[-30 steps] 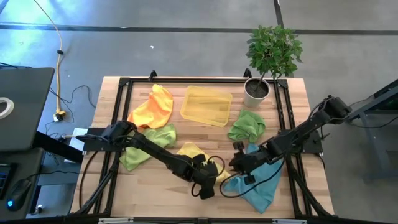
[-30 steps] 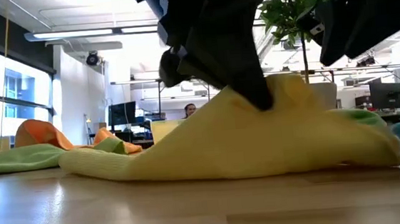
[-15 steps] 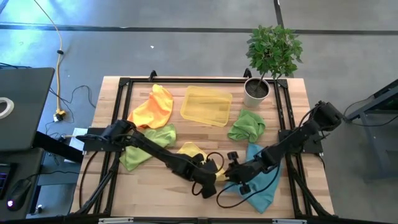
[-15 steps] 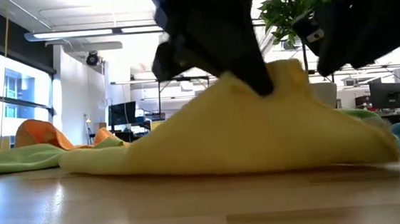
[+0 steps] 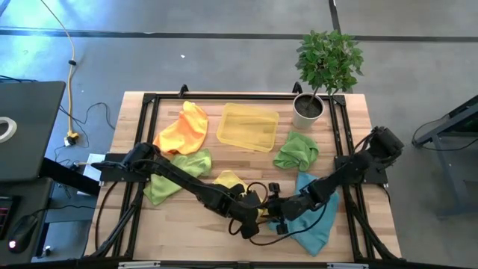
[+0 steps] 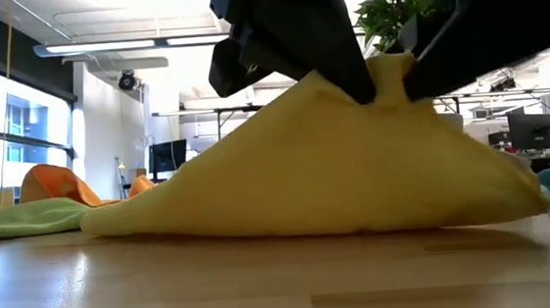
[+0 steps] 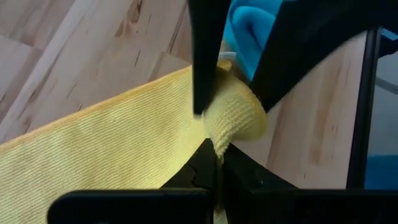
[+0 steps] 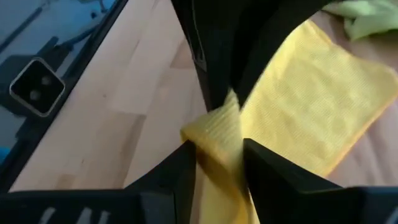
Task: Fold microfiber towels
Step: Fold the yellow microfiber towel
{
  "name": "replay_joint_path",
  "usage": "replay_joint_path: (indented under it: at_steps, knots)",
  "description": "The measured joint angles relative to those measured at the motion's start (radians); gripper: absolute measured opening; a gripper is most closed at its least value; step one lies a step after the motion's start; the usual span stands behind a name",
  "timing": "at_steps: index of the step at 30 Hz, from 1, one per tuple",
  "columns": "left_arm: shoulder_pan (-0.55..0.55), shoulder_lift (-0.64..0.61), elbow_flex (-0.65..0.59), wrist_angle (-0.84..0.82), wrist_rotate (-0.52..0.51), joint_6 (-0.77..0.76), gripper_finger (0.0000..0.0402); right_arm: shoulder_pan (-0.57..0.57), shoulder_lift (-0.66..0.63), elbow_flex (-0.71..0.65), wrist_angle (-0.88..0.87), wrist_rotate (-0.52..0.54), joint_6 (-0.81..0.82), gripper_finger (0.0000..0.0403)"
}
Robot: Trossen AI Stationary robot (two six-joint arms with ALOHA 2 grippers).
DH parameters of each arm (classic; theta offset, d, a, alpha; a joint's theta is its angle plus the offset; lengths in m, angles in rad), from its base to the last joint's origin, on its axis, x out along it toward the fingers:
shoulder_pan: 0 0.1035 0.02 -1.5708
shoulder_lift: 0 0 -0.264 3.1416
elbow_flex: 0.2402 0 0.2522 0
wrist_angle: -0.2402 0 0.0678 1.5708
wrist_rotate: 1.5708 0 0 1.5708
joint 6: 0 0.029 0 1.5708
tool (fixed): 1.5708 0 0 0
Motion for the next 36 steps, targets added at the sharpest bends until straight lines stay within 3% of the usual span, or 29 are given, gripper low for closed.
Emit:
replay_joint_path:
  at_steps: [9,23,27,32,36]
  knots:
    - [0.000,-0.007,-0.001,-0.009,-0.003,0.000,0.0001,0.046,0.023,0.000,-0.021,0.026,0.090,0.0122]
    - [-0.002,-0.055,-0.002,-0.036,-0.039,-0.004,0.0001,0.125,0.023,0.000,-0.167,0.199,0.268,0.0119]
    - [-0.006,-0.060,-0.001,-0.037,-0.043,-0.028,0.0001,0.138,0.023,0.000,-0.176,0.235,0.285,0.0088]
    - [-0.018,-0.060,-0.001,-0.038,-0.046,-0.065,0.0001,0.137,0.023,0.000,-0.245,0.231,0.328,0.0013]
    - [-0.033,-0.059,-0.001,-0.037,-0.071,-0.116,0.0001,0.137,0.021,0.000,-0.246,0.205,0.327,0.0012]
